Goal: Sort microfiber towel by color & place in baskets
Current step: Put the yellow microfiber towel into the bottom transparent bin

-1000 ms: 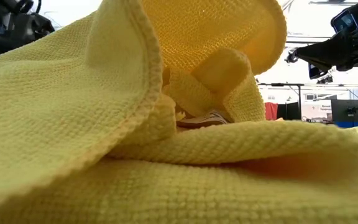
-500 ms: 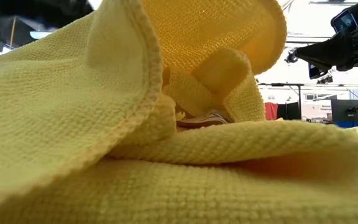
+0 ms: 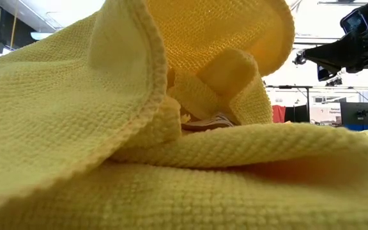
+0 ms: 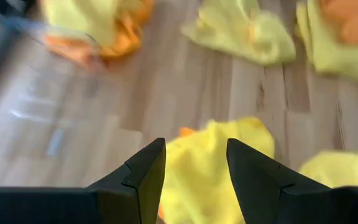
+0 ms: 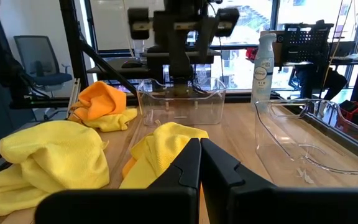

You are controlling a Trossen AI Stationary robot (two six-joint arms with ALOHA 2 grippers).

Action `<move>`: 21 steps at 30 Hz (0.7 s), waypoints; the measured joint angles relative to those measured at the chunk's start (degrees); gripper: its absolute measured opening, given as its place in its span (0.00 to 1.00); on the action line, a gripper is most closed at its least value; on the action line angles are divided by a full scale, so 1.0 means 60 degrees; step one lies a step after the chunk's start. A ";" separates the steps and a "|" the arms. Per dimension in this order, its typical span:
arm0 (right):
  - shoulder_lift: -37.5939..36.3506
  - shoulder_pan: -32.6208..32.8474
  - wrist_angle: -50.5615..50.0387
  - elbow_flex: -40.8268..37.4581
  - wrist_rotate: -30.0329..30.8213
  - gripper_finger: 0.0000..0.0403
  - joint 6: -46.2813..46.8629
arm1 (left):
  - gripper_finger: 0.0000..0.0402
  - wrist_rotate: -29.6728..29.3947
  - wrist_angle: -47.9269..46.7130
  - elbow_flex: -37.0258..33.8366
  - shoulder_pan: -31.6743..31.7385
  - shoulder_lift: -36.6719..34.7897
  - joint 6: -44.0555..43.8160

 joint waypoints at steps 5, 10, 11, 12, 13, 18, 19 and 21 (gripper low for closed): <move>0.0000 -0.0003 0.0001 0.0002 0.0009 0.00 0.0000 | 0.39 0.0199 -0.1667 0.1526 -0.0092 0.1872 0.0000; 0.0000 0.0000 0.0000 0.0003 0.0014 0.00 0.0003 | 0.39 0.0205 -0.1975 0.2082 -0.0198 0.3187 0.0056; 0.0000 -0.0002 0.0002 0.0003 0.0016 0.00 0.0003 | 0.39 0.0208 -0.1985 0.2084 -0.0212 0.3382 0.0149; 0.0000 -0.0003 0.0001 0.0001 0.0018 0.00 0.0001 | 0.39 0.0208 -0.2008 0.2084 -0.0238 0.3599 0.0217; 0.0000 -0.0004 0.0001 0.0001 0.0018 0.00 0.0000 | 0.39 0.0204 -0.1995 0.2084 -0.0248 0.3771 0.0270; 0.0000 0.0000 0.0001 0.0001 0.0025 0.00 0.0001 | 0.39 0.0075 -0.2033 0.2084 -0.0259 0.4612 0.0392; 0.0000 -0.0001 0.0004 0.0000 0.0032 0.00 0.0000 | 0.38 -0.0044 -0.2041 0.2084 -0.0265 0.4716 0.0326; 0.0000 0.0000 0.0004 0.0003 0.0062 0.00 0.0000 | 0.33 -0.0340 -0.2016 0.2103 -0.0290 0.4865 0.0261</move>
